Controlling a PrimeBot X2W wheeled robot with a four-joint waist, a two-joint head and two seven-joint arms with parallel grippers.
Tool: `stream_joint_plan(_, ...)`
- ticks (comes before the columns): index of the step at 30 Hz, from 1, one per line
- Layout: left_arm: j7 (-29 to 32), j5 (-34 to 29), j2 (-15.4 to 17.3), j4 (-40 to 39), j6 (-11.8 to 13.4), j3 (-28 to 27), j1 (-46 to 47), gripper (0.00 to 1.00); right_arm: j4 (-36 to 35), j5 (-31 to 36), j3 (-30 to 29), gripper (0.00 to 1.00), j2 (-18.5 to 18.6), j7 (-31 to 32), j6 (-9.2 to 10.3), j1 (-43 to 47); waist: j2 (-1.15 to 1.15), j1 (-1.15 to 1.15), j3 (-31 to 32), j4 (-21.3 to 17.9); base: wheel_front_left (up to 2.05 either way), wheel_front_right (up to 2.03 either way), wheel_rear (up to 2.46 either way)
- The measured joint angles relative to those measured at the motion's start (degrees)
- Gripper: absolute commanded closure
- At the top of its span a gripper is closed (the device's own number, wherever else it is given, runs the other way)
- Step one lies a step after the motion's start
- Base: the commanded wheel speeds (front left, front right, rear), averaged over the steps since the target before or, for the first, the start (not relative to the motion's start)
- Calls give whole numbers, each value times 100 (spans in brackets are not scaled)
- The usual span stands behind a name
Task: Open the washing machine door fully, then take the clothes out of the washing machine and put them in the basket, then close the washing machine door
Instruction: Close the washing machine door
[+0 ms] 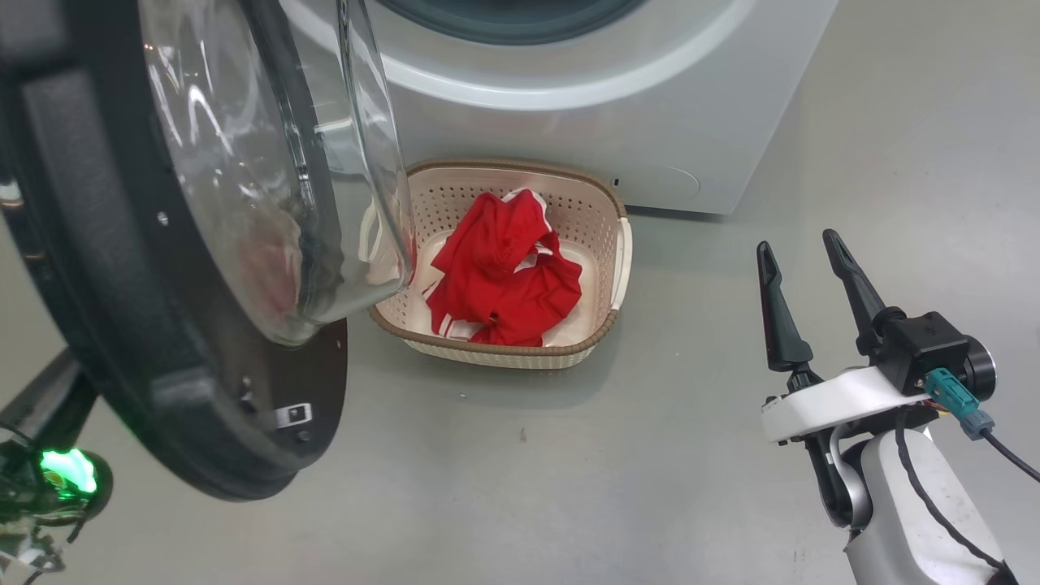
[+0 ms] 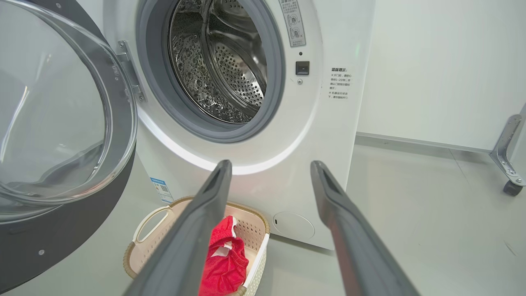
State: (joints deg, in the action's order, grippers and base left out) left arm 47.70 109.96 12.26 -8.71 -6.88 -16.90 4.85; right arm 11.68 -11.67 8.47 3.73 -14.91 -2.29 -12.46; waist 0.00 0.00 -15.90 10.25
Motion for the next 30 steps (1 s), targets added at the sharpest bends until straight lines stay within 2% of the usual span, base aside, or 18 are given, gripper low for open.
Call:
stream_joint_plan(13,281,-79,-57,-450,0,196,-270,100,-16,-71,104,0,-24,0,-4,-39,0,0,-48,-442,0,0,0)
stream_joint_plan(30,521,-113,-21,-911,-2,410,-247,100,-121,-269,224,0,-52,0,0,-165,0,0,-276,-1330,0,0,0)
